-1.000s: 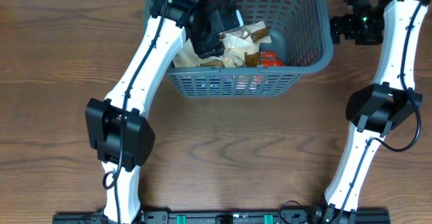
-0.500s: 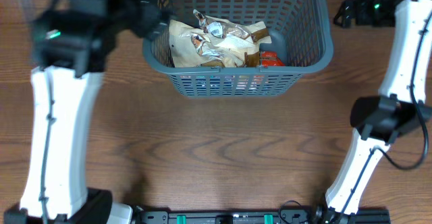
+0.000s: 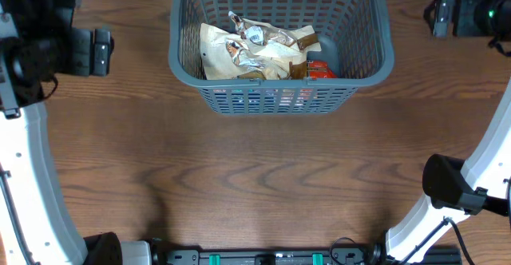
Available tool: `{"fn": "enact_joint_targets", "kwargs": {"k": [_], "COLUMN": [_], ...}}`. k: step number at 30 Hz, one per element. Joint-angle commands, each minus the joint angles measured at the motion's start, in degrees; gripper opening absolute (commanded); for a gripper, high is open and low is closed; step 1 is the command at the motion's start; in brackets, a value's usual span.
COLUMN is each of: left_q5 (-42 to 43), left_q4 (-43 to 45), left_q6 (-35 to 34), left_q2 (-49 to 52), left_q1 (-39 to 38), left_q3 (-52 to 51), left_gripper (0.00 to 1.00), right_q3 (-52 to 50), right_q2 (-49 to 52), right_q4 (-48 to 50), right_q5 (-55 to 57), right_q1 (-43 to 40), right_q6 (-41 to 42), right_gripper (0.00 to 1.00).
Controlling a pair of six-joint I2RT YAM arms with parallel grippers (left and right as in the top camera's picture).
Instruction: Pack container
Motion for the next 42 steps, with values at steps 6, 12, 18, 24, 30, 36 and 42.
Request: {"fn": "enact_joint_targets", "kwargs": {"k": [6, 12, 18, 24, 30, 36, 42], "left_q5": [2.3, 4.5, 6.8, 6.8, 6.7, 6.8, 10.5], "left_q4": [4.6, 11.8, 17.7, 22.4, 24.1, 24.8, 24.3], "left_q6": [-1.0, -1.0, -1.9, -3.7, -3.6, -4.3, -4.9], "left_q2": [-6.6, -14.4, -21.6, -28.2, -30.8, -30.9, -35.1], "left_q1": [0.5, 0.5, 0.5, 0.5, 0.5, 0.4, 0.4], "left_q3": [-17.1, -34.6, -47.2, -55.8, -57.5, -57.6, -57.6], "left_gripper": [0.95, 0.96, 0.96, 0.97, 0.99, 0.99, 0.99], "right_q3": [-9.2, -28.3, -48.0, -68.9, -80.4, -86.3, -86.8], "right_q2": [-6.2, -13.8, -21.4, -32.0, -38.4, -42.5, -47.1], "right_q4": [-0.3, -0.1, 6.2, 19.1, 23.2, 24.1, 26.0], "right_q5": [0.5, 8.8, 13.4, 13.4, 13.4, 16.3, 20.8], "right_q1": [6.0, 13.3, 20.2, 26.5, 28.2, 28.2, 28.2], "right_q6": [5.1, 8.8, 14.0, 19.4, 21.8, 22.8, 22.8], "right_gripper": [0.99, 0.99, 0.99, 0.99, 0.99, 0.99, 0.99]}}
